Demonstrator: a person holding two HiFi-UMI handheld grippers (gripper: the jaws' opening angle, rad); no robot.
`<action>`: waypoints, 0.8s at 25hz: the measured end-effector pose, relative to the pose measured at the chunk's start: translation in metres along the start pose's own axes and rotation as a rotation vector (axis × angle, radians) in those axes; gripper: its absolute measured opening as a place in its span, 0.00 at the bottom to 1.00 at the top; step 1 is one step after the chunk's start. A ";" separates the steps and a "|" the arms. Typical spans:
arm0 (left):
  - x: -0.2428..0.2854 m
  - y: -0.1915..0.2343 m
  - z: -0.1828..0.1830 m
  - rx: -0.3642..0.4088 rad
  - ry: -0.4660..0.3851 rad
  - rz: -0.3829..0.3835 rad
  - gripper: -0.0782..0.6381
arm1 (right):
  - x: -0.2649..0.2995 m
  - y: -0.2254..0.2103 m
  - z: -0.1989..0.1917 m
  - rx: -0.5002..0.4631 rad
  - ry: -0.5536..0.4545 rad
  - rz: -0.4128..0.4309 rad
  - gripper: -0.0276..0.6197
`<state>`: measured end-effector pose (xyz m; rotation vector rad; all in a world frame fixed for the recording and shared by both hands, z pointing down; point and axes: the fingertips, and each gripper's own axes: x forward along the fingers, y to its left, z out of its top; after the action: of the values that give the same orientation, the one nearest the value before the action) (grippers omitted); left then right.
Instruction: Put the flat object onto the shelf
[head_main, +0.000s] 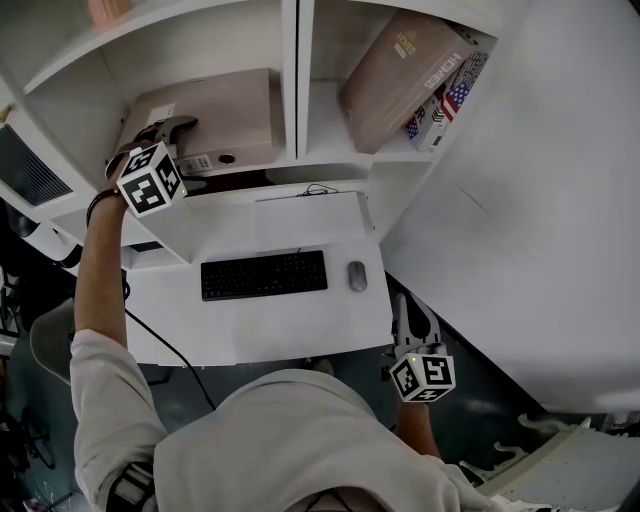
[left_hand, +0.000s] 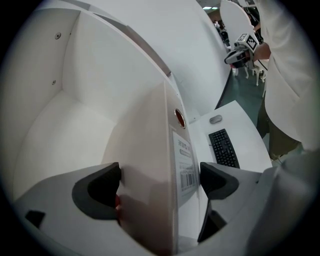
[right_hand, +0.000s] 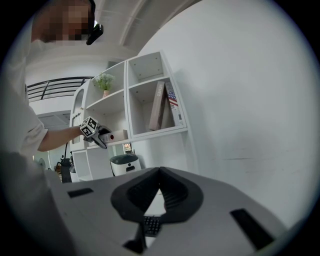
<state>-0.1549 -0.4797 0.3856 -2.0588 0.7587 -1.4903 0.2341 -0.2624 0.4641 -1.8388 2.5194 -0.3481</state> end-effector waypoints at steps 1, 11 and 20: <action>-0.001 0.000 0.001 0.007 -0.004 0.010 0.78 | 0.000 0.002 0.001 -0.002 -0.003 0.002 0.05; -0.036 0.004 0.015 -0.032 -0.119 0.220 0.78 | -0.003 0.019 0.008 -0.020 -0.015 0.027 0.05; -0.082 -0.009 0.021 -0.150 -0.203 0.320 0.67 | -0.006 0.043 0.016 -0.042 -0.036 0.075 0.05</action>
<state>-0.1535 -0.4158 0.3295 -2.0383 1.0842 -1.0608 0.1974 -0.2469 0.4399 -1.7421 2.5818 -0.2610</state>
